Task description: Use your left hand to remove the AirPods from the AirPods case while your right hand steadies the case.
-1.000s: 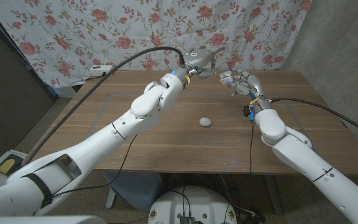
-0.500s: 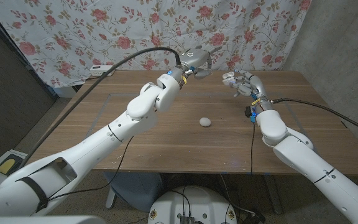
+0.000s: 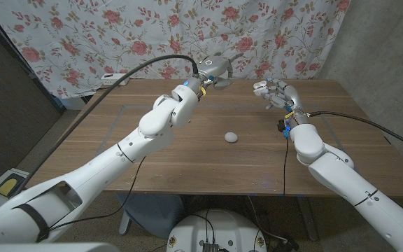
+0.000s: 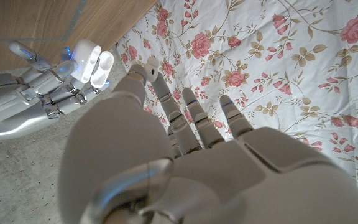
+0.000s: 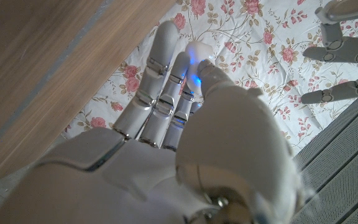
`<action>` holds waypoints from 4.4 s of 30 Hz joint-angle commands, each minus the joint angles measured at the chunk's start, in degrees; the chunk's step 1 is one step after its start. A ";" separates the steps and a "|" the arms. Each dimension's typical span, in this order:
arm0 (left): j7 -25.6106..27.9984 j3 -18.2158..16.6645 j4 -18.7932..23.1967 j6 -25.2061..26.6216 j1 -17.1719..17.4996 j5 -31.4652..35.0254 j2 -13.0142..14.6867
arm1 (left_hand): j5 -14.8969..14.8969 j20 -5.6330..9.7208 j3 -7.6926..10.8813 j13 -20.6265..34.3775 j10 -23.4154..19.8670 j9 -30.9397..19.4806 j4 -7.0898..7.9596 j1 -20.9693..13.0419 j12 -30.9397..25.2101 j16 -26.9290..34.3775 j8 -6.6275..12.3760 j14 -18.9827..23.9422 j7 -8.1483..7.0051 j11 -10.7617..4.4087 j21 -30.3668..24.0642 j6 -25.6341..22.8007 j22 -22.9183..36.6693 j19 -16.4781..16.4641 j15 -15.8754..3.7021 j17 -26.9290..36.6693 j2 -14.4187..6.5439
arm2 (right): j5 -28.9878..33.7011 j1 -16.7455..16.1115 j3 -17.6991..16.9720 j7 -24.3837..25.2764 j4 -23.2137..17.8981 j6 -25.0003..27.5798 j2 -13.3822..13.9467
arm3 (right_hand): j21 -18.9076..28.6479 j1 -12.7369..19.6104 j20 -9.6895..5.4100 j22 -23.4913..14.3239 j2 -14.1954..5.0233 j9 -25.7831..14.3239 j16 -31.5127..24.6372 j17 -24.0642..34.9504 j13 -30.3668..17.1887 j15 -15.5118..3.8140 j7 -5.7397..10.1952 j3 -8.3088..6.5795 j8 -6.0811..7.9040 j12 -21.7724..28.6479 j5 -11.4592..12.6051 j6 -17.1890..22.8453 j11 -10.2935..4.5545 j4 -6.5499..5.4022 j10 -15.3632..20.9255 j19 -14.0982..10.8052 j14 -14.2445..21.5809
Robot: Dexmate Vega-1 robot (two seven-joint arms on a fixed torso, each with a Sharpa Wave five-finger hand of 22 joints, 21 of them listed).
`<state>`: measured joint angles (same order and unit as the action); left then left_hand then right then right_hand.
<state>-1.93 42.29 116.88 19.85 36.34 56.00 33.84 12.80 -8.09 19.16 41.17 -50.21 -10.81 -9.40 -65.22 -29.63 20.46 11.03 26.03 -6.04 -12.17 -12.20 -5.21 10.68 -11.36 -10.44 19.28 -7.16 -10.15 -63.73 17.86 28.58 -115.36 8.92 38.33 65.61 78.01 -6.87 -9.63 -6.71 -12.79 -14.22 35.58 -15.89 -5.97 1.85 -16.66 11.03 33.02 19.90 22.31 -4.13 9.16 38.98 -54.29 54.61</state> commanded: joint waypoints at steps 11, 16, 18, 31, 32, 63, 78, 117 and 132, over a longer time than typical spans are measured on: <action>0.09 -2.55 2.95 3.73 3.82 0.17 1.41 | 0.16 0.11 0.05 0.09 0.06 -0.08 0.21 0.09 -0.31 -0.12 -0.20 1.69 -0.09 -0.45 -0.18 -0.23 0.01 -0.44 -1.64 0.37 -0.75 | 0.25 -0.12 -0.33 1.43 0.40 0.78 -0.52 | 0.21 0.04 -3.48 -0.13 -0.44 -0.05 -0.02 0.04 -8.44 -7.22 -0.04 0.15 0.36 11.79 0.33 0.39 -2.89 -0.17 3.26 14.63 2.25; 0.28 -3.08 3.81 5.05 4.80 1.20 2.21 | 0.15 0.05 0.04 0.09 0.14 -0.08 0.23 0.11 -0.33 -0.15 -0.19 1.70 -0.04 -0.45 -0.19 -0.27 0.01 -0.45 -1.63 0.41 -0.75 | 0.46 0.00 -0.22 1.50 0.40 0.92 -0.49 | 0.25 0.05 -3.48 -0.13 -0.42 -0.04 -0.03 0.04 -8.47 -7.24 0.01 0.17 0.37 11.76 0.33 0.45 -2.70 -0.14 3.14 14.69 2.23; 0.11 -3.65 4.30 5.35 5.28 0.63 2.48 | 0.16 0.08 0.07 0.10 0.16 -0.08 0.21 0.06 -0.35 -0.20 -0.18 1.67 -0.08 -0.45 -0.19 -0.30 0.01 -0.46 -1.67 0.41 -0.76 | 0.54 -0.01 -0.21 1.57 0.35 0.95 -0.48 | 0.26 -0.01 -3.50 -0.13 -0.50 -0.04 0.00 0.01 -8.46 -7.13 0.05 0.16 0.37 11.77 0.35 0.45 -2.92 -0.21 3.17 14.73 2.19; 0.21 -5.09 6.02 10.34 8.54 2.19 3.13 | 0.14 0.07 0.06 0.07 0.30 -0.08 0.25 0.07 -0.42 -0.28 -0.17 1.72 0.01 -0.45 -0.17 -0.30 0.01 -0.44 -1.65 0.53 -0.79 | 0.71 -0.83 -0.98 2.56 -0.53 1.57 -0.47 | 0.38 0.03 -3.52 -0.14 -0.44 -0.02 -0.07 0.02 -8.41 -7.21 -0.01 0.23 0.35 11.82 0.35 0.47 -2.86 -0.14 3.32 14.86 2.22; 0.21 -5.12 6.08 10.39 8.62 2.16 3.22 | 0.14 0.04 0.07 0.04 0.33 -0.08 0.26 0.08 -0.40 -0.29 -0.16 1.72 0.06 -0.45 -0.17 -0.33 0.01 -0.45 -1.63 0.52 -0.81 | 0.67 -0.83 -0.98 2.46 -0.54 1.59 -0.41 | 0.38 0.03 -3.52 -0.14 -0.44 -0.02 -0.07 0.02 -8.39 -7.21 -0.03 0.23 0.36 11.80 0.35 0.49 -2.84 -0.14 3.28 14.86 2.22; 0.43 -6.52 6.76 18.30 12.20 0.79 4.90 | 0.08 0.02 0.07 -0.04 0.61 -0.09 0.31 0.11 -0.59 -0.58 -0.18 1.76 0.06 -0.45 -0.18 -0.27 0.02 -0.50 -1.60 0.74 -0.85 | 1.04 0.17 -0.58 2.32 -0.83 3.13 -0.42 | 0.67 -0.01 -3.50 -0.14 -0.50 0.02 -0.13 -0.02 -8.50 -7.18 0.13 0.35 0.34 11.87 0.39 0.54 -2.82 -0.17 3.25 15.19 2.14; 0.97 -6.46 4.48 21.19 12.06 -1.54 5.04 | 0.06 -0.04 0.06 0.01 0.60 -0.09 0.34 0.15 -0.78 -0.66 -0.16 1.84 0.06 -0.43 -0.18 -0.31 0.02 -0.54 -1.59 0.85 -0.88 | 1.34 0.86 0.14 2.01 -0.68 3.92 -0.29 | 0.79 -0.07 -3.53 -0.14 -0.55 0.02 -0.10 -0.10 -8.44 -7.19 0.28 0.36 0.36 11.86 0.43 0.60 -2.86 -0.19 3.25 15.31 2.10; 4.50 -3.08 -2.09 24.76 8.29 -10.98 6.74 | 0.05 -0.13 0.25 -0.28 0.89 -0.09 0.44 0.24 -0.93 -1.10 -0.20 1.98 0.20 -0.42 -0.17 -0.15 0.04 -0.53 -1.45 1.00 -1.10 | 2.11 2.89 1.79 2.56 -0.18 5.22 -1.45 | 1.08 -0.19 -3.37 -0.12 -0.54 0.00 -0.16 -0.27 -8.33 -7.27 0.36 0.45 0.38 11.91 0.56 0.75 -3.00 -0.19 3.40 15.79 2.22; 6.21 -0.96 -5.16 26.06 6.11 -14.92 6.41 | 0.03 -0.25 0.31 -0.29 1.07 -0.10 0.43 0.22 -1.04 -1.24 -0.18 1.95 0.42 -0.43 -0.16 -0.17 0.04 -0.52 -1.59 1.16 -1.21 | 2.04 3.29 2.27 2.82 0.08 5.60 -1.85 | 1.16 -0.31 -3.37 -0.12 -0.59 0.00 -0.12 -0.36 -8.36 -7.20 0.32 0.47 0.38 11.96 0.63 0.79 -2.85 -0.22 3.39 15.95 2.15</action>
<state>2.94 39.61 113.61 45.16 43.99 44.51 40.08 12.58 -8.09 19.43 40.75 -49.01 -10.80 -9.14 -64.83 -30.32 19.27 11.03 27.32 -5.97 -12.20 -12.20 -5.29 10.68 -11.36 -10.97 20.27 -7.68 -8.08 -60.88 19.73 31.10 -115.46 14.23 36.86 66.39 77.86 -6.87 -9.63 -6.89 -12.81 -14.44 35.02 -15.89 -6.07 2.26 -16.42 11.03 33.05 20.11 22.72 -4.29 8.92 39.19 -54.28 54.51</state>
